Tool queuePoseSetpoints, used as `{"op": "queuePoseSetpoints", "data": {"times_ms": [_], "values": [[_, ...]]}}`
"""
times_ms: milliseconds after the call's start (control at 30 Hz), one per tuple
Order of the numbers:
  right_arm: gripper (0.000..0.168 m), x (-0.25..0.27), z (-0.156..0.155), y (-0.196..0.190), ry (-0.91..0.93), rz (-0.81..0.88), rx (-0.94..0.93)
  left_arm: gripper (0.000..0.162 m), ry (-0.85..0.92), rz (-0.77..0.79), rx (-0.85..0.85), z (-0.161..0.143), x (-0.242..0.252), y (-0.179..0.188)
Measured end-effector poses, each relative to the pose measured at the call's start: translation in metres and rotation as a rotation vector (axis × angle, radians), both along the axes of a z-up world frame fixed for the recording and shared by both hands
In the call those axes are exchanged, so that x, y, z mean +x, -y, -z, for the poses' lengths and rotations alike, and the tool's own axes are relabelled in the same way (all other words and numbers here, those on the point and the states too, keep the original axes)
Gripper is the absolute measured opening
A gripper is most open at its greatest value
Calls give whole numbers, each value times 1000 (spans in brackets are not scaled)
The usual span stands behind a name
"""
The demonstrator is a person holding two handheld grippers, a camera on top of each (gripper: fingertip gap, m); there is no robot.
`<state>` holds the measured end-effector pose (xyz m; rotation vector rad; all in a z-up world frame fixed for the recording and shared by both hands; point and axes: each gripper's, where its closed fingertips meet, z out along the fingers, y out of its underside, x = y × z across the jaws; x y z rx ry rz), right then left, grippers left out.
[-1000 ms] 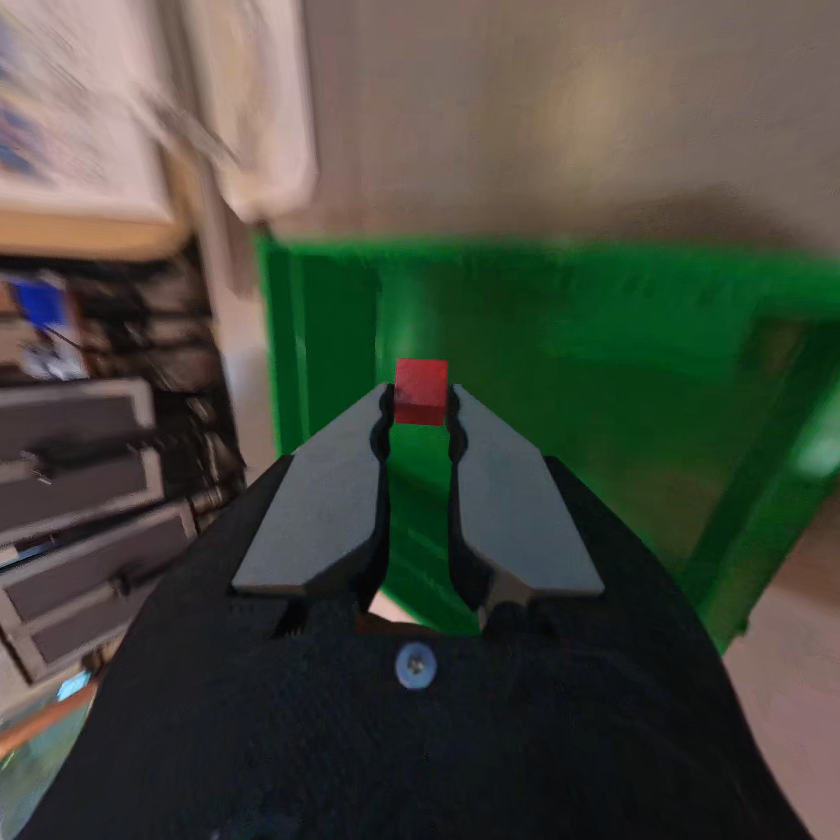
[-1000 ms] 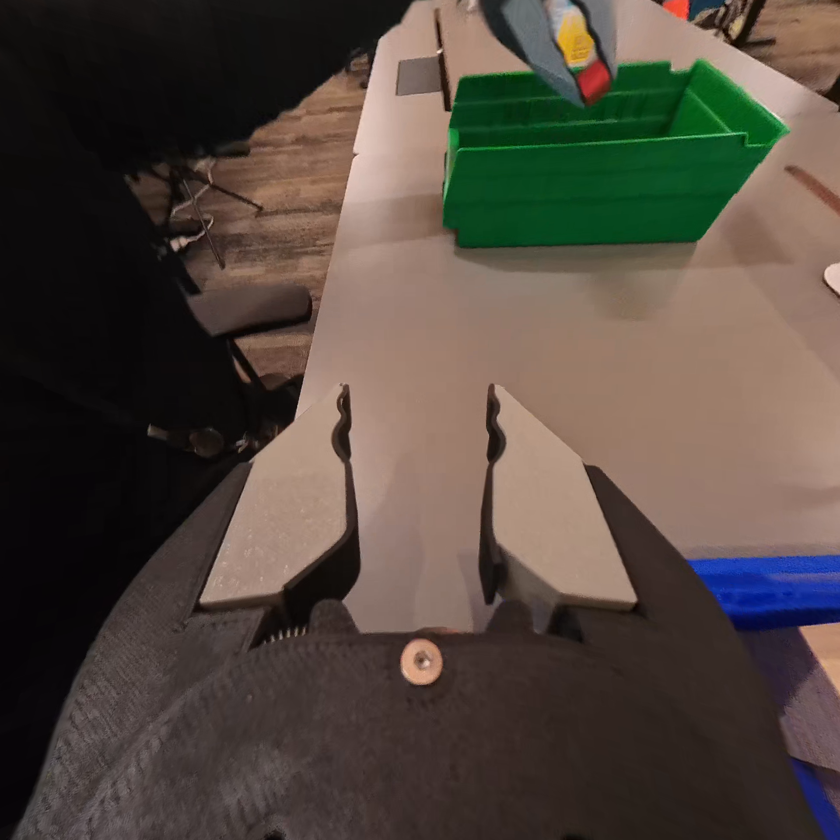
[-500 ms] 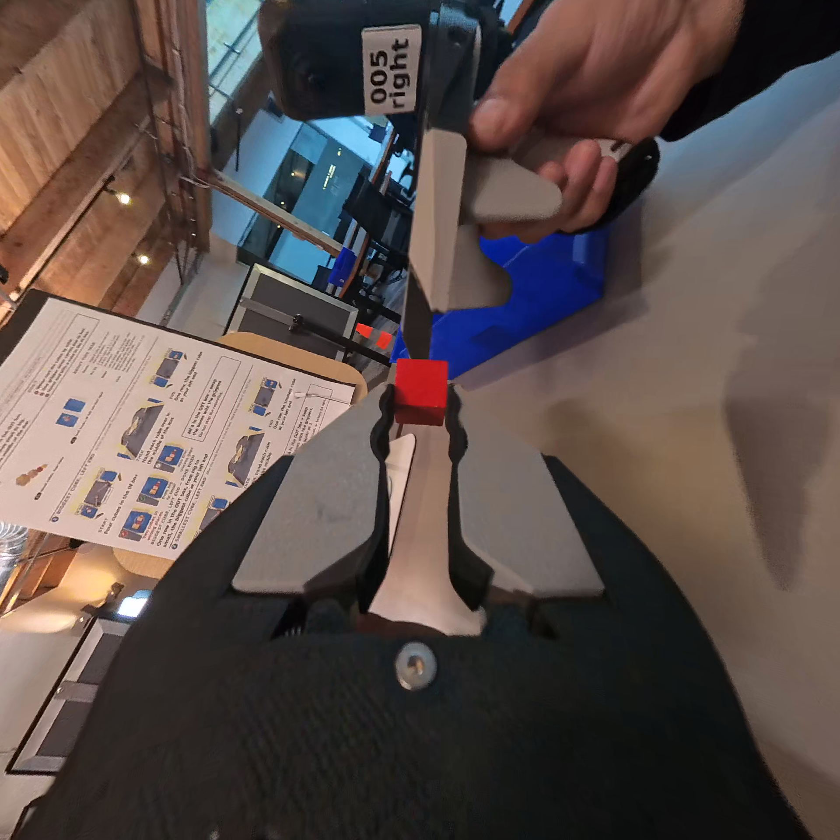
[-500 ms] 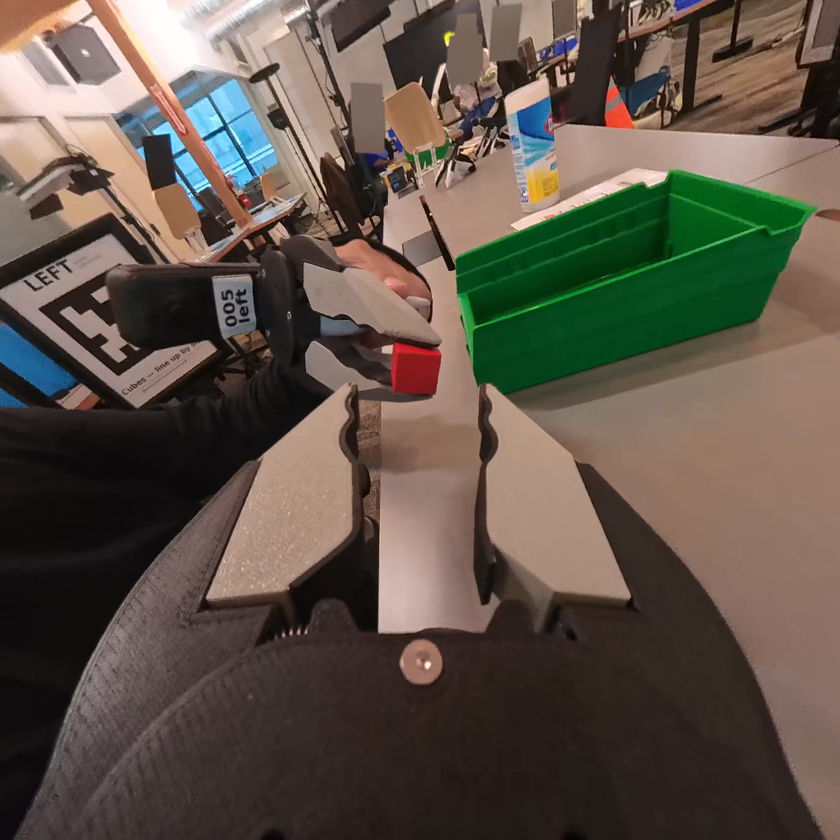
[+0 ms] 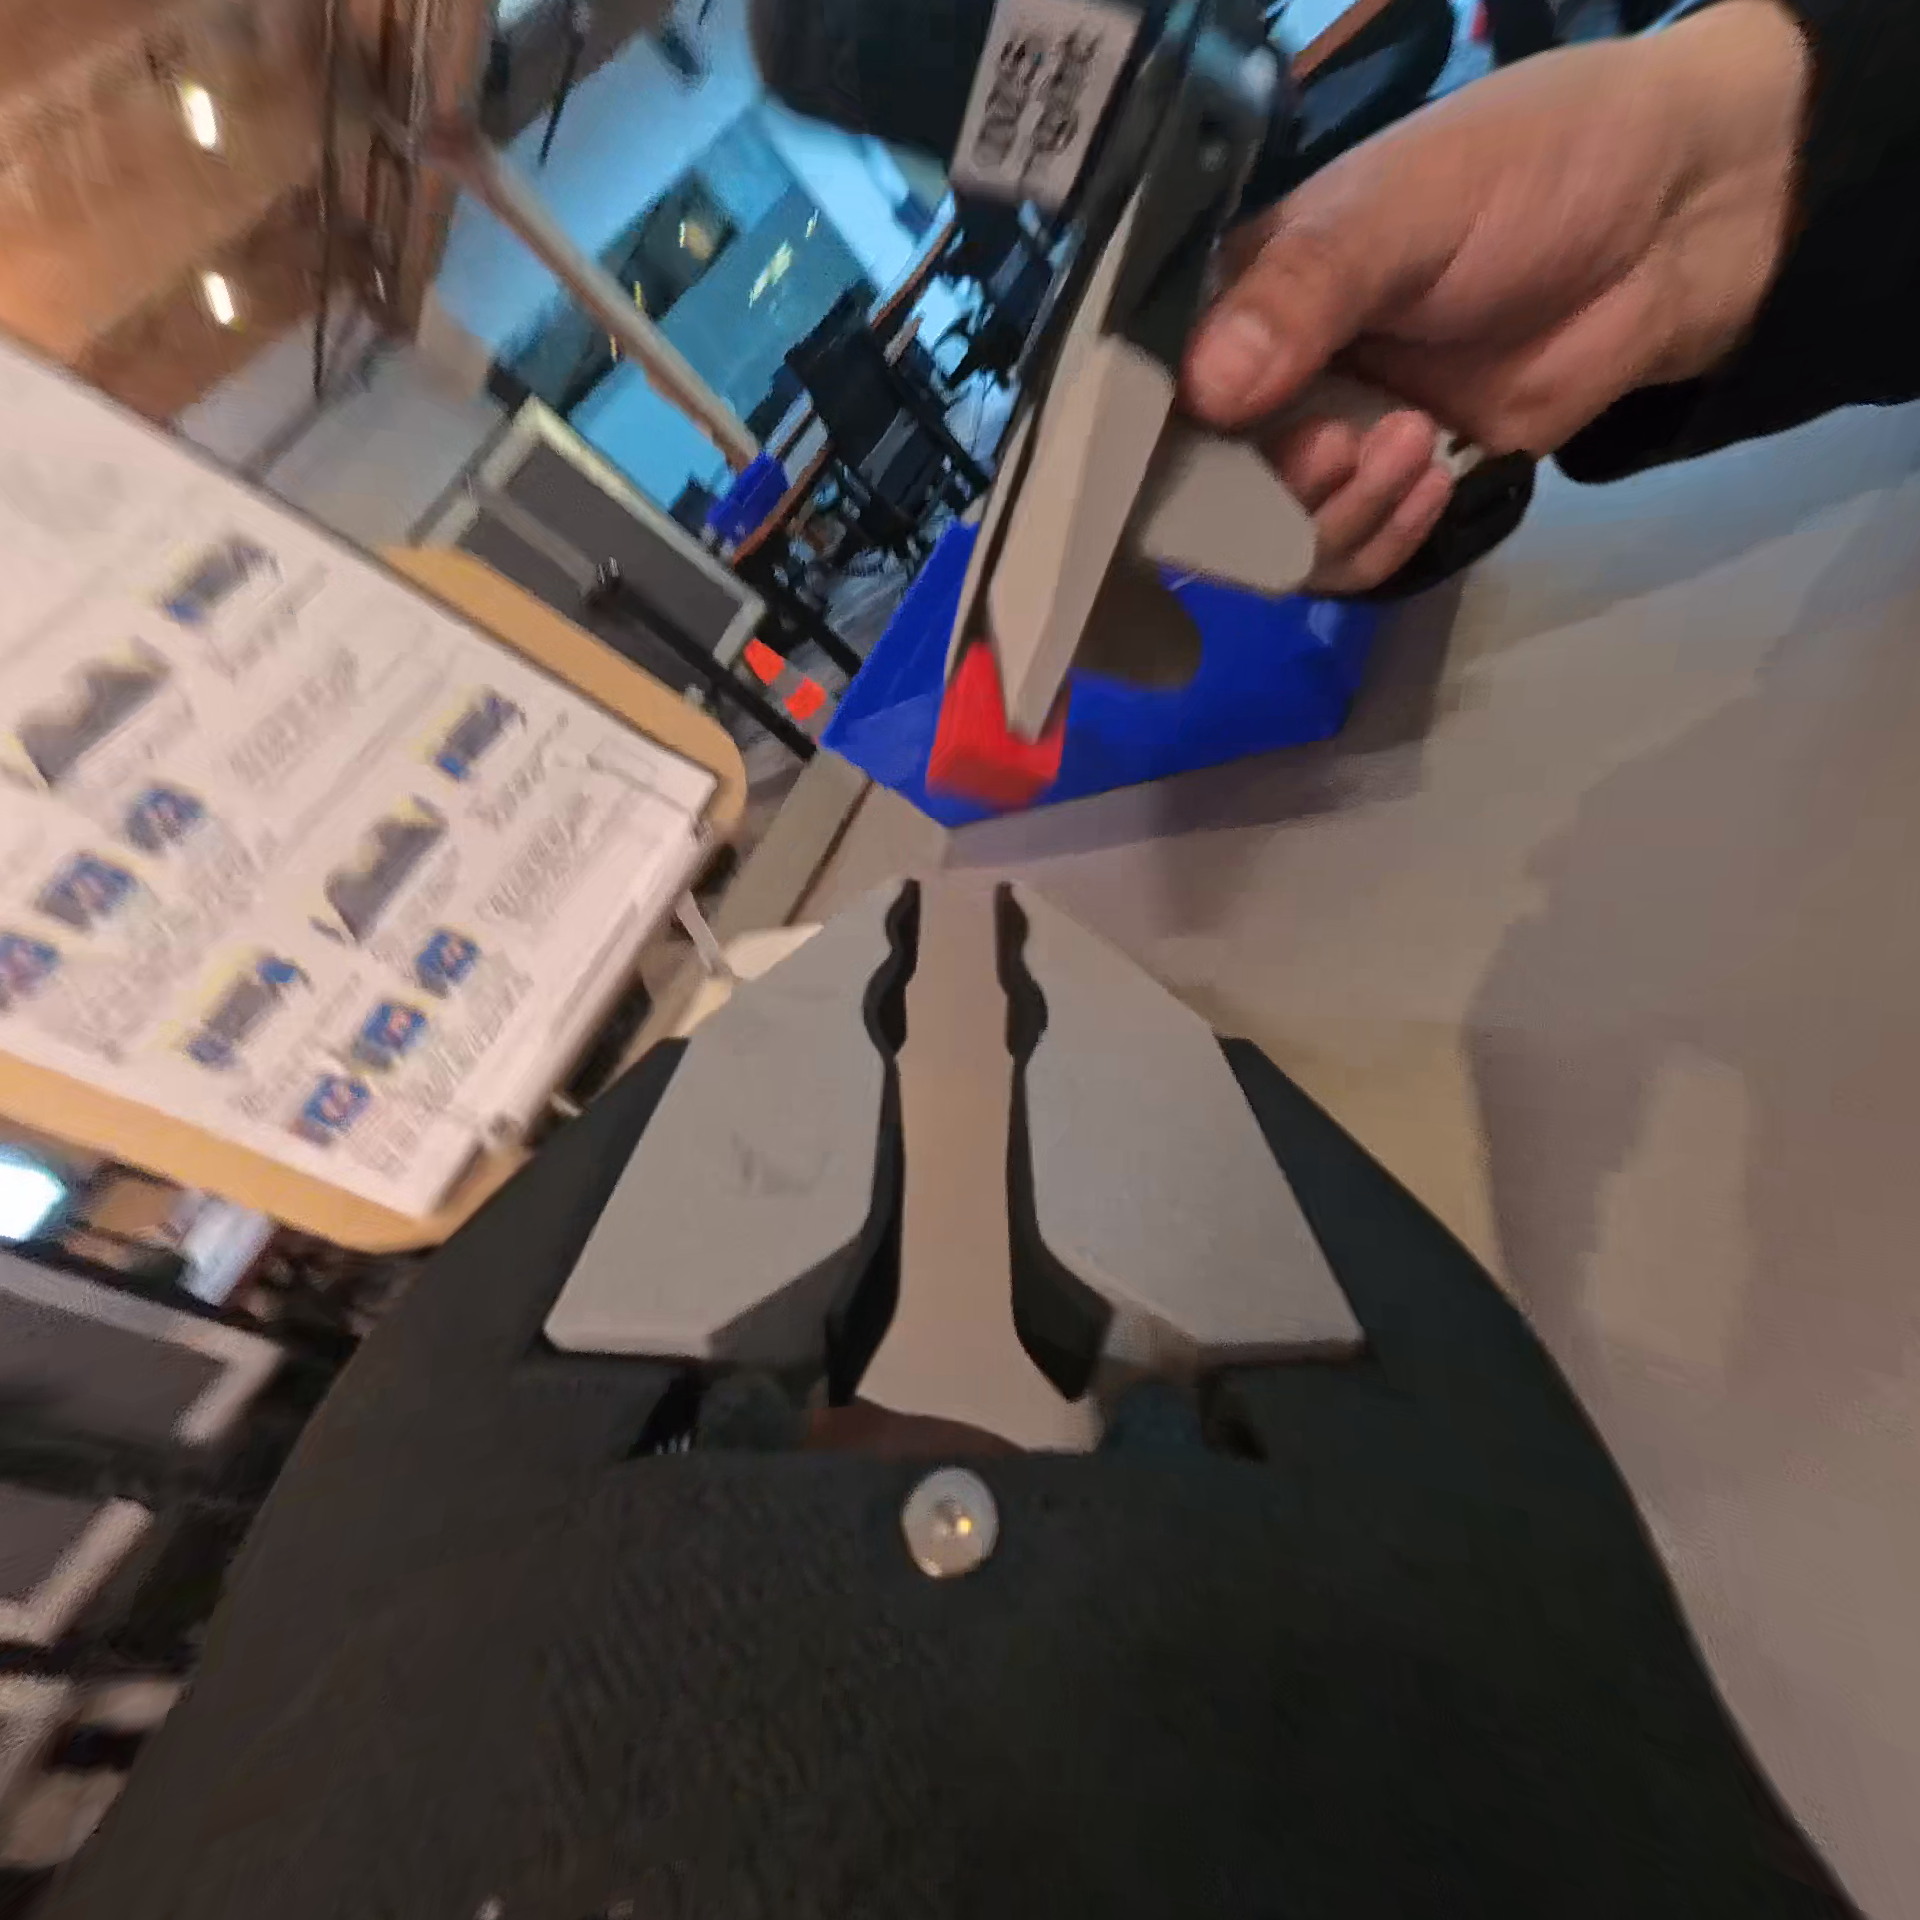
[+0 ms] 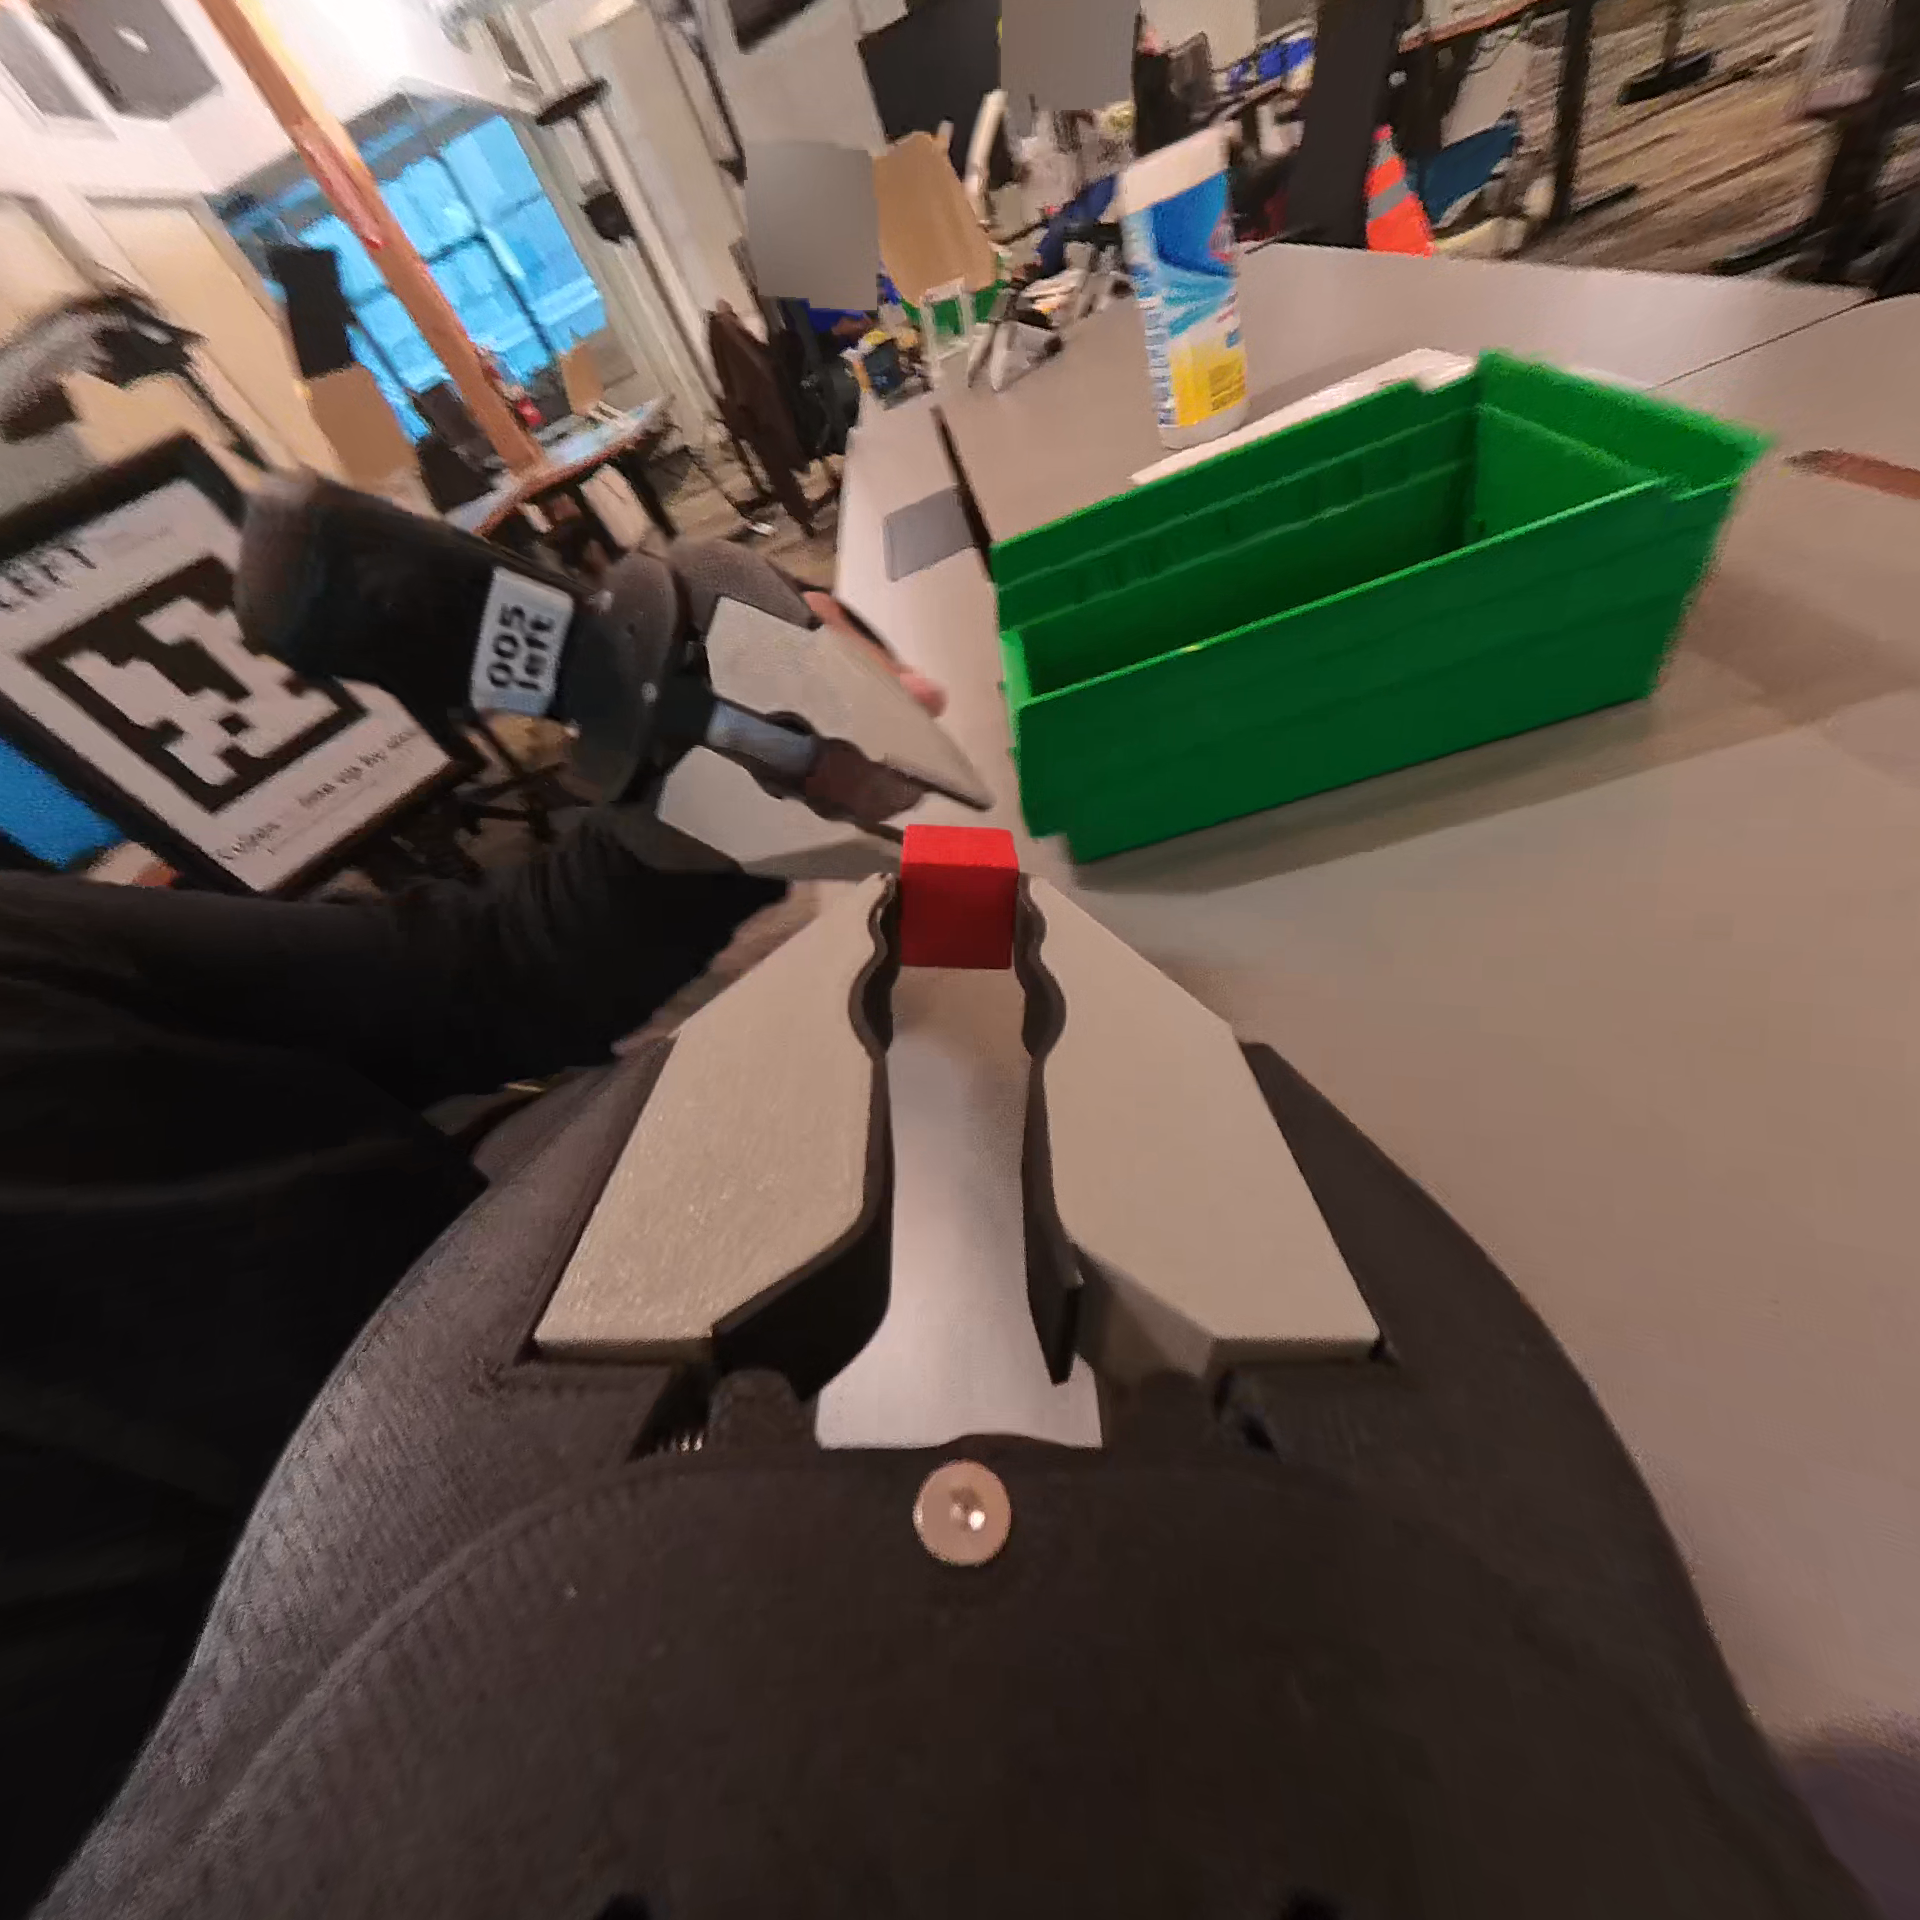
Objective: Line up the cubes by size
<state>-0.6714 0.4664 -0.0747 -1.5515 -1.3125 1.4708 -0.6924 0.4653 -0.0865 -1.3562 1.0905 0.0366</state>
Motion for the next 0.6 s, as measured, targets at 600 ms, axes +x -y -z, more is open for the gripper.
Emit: {"op": "queuePoseSetpoints", "data": {"times_ms": [600], "values": [[20, 269, 130, -229, 1253, -31, 750, 0, 131, -149, -309, 69, -38, 21]]}}
